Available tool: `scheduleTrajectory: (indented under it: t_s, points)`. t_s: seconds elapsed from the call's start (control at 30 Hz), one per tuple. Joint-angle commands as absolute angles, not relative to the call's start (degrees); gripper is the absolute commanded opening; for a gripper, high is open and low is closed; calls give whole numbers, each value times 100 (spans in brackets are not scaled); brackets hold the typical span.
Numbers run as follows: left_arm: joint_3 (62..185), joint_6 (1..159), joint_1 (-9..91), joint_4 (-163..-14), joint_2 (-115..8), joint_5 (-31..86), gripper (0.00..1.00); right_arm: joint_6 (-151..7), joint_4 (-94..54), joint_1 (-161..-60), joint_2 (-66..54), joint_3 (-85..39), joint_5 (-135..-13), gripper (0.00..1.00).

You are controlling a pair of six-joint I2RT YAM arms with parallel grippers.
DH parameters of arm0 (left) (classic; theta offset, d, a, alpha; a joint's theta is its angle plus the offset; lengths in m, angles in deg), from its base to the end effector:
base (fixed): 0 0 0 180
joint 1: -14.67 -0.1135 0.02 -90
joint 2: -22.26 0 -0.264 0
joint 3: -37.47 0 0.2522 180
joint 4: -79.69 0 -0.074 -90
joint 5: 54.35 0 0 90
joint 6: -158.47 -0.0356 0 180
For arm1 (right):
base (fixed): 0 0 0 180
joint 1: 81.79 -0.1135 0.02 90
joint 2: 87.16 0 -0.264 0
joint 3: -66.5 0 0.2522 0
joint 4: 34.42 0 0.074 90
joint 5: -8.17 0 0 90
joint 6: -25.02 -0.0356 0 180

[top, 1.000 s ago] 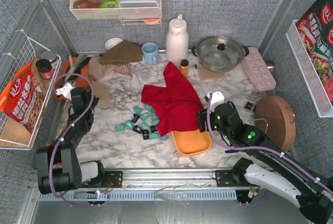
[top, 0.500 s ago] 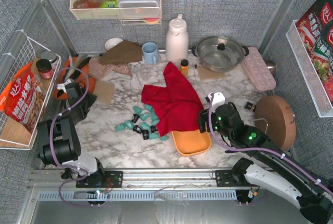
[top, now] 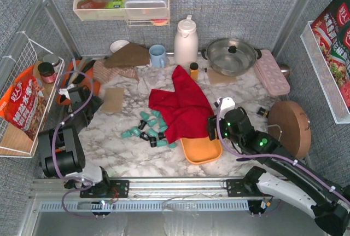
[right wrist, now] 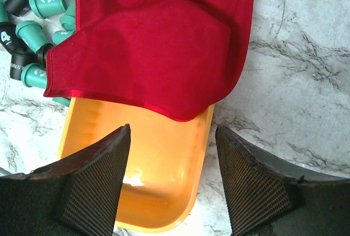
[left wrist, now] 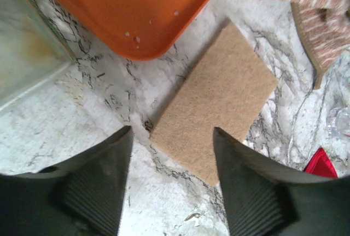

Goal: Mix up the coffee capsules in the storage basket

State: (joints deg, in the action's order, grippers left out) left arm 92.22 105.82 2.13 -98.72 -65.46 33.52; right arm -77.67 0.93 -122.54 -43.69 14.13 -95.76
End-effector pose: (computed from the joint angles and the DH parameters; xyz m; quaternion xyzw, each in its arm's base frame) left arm 0.3042 0.0663 0.1779 -0.3654 0.8062 -0.1160 0.4507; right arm 0.1380 0.1076 0.2858 -0.1426 0.8342 0.1429 0.5132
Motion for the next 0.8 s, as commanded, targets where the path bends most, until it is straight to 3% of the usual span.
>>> scheduleTrajectory:
  t_s: [0.0,0.13,0.2,0.57,0.77]
  points:
    - [9312,10451,211,-9651,-6138,3855,75,-7746,-3,-12261,-4303,1392,-9572,68]
    - [9265,10388,287,-9403,-5449,4007,94,-7753,-8,-12255,-4224,1369,-9547,68]
    - [9147,10348,406,-9331,-5005,3943,98,-7767,-23,-12257,-4167,1352,-9524,68]
    - [8315,10296,2124,-8804,-3248,3962,99,-7952,-295,-12261,-3626,1303,-8928,66]
    - [8270,9889,3498,-8556,-2855,4261,99,-7080,-791,-12371,-3283,1488,-7902,65]
